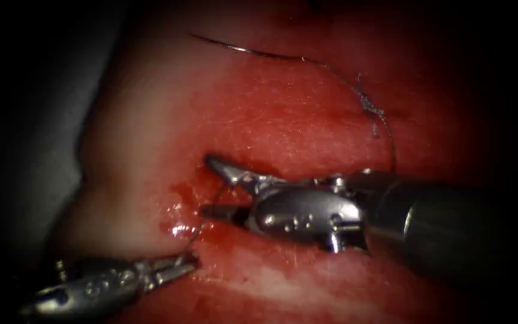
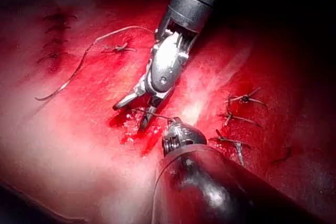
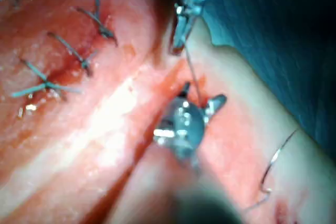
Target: Wound Closure
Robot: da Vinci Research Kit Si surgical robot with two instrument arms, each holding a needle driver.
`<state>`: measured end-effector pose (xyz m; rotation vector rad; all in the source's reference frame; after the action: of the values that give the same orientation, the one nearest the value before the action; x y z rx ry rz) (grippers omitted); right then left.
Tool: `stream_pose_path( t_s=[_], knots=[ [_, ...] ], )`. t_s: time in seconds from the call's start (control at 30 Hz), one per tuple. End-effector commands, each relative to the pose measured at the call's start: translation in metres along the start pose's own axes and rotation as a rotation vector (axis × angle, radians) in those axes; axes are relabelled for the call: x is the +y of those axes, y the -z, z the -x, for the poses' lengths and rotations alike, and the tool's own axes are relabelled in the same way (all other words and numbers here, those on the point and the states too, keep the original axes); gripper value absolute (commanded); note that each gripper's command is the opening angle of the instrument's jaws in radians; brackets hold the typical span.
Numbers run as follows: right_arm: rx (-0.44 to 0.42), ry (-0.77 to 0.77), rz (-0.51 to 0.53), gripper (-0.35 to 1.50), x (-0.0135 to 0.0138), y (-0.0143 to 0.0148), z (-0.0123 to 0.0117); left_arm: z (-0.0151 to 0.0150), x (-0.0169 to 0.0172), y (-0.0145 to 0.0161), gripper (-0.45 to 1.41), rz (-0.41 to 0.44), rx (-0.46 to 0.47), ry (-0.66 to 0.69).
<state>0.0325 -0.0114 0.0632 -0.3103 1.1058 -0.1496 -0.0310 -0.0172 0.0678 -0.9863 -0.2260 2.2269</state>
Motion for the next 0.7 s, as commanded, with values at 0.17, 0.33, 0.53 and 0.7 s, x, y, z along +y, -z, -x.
stream_pose_path(
  t_s=[0.17, 0.33, 0.53, 0.7],
  knots=[
    [0.017, 0.032, 0.005, 0.88, -0.0006, -0.0032, -0.0014, 0.0002, 0.0002, -0.0008, -0.45, 0.002, 0.001, -0.002],
    [0.019, 0.050, 0.008, 0.89, -0.0006, -0.0048, -0.0017, 0.0003, 0.0001, -0.0008, -0.45, 0.005, 0.001, -0.002],
    [0.016, 0.054, 0.010, 0.89, -0.0003, -0.0051, -0.0017, 0.0003, 0.0001, -0.0007, -0.45, 0.007, 0.001, -0.002],
    [0.017, 0.059, 0.010, 0.88, -0.0005, -0.0053, -0.0012, 0.0002, 0.0001, -0.0007, -0.45, 0.006, 0.001, -0.002]
  ],
)
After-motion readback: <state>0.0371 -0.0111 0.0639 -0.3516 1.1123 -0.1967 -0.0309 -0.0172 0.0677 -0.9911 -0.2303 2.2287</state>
